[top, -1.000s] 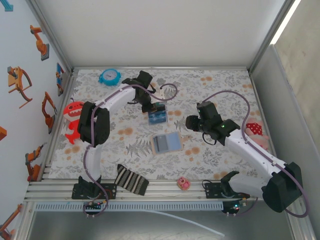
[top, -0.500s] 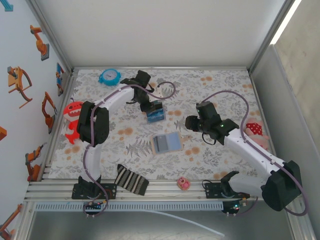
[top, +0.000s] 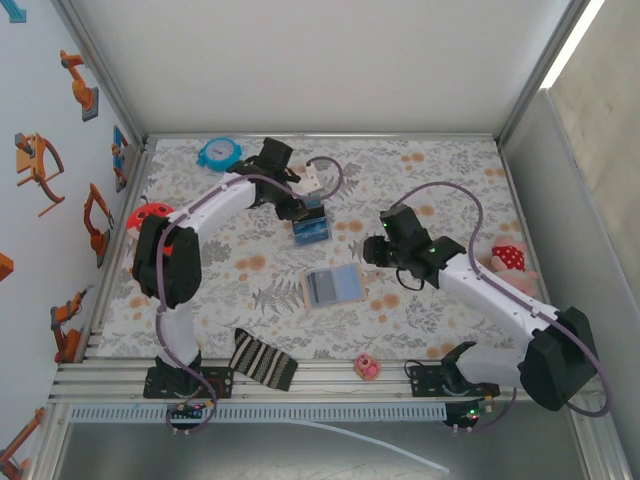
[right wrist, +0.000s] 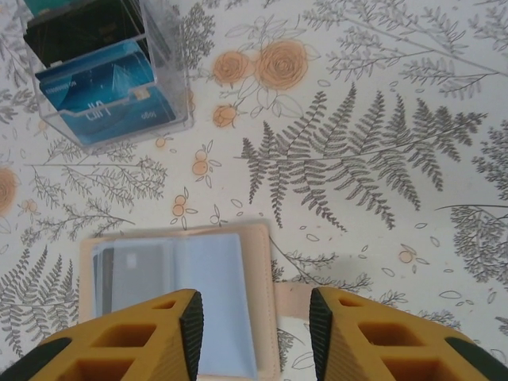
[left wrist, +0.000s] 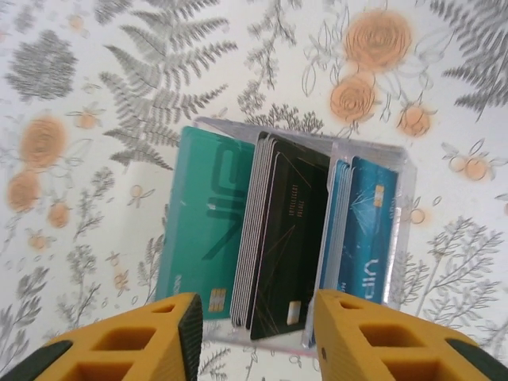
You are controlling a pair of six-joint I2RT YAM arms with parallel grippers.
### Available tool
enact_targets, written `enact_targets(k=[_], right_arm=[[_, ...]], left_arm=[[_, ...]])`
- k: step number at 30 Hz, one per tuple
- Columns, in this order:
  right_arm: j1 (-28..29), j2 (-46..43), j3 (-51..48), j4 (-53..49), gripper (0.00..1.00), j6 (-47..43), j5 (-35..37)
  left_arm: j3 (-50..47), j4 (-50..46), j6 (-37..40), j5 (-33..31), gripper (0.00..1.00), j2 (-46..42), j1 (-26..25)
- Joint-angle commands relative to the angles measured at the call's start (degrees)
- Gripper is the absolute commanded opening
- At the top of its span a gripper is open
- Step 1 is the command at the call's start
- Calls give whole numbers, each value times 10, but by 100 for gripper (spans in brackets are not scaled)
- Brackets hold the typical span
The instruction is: Take the credit cards out of the card holder
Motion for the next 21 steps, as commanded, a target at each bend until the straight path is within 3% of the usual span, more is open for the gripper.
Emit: enact_targets(k=[1, 4, 10, 13, 17, 21], right_arm=[[36, 27, 34, -15, 40, -10, 17], [73, 60, 52, -22, 40, -10, 25], [132, 121, 78, -25, 42, 0, 22], [155, 148, 87, -23, 44, 6, 15], [180, 186, 101, -28, 46, 7, 15], [196, 219, 123, -43, 47, 4, 26]], left_arm=[[-46, 65, -58, 12, 47, -81, -2], [-100, 110, -121, 0, 50, -137, 3], [-238, 222, -278, -65, 70, -257, 15], [-293, 259, -359, -107, 75, -302, 24], [-339, 275, -458, -159, 99, -348, 30], [-381, 274, -527, -197, 97, -383, 31]])
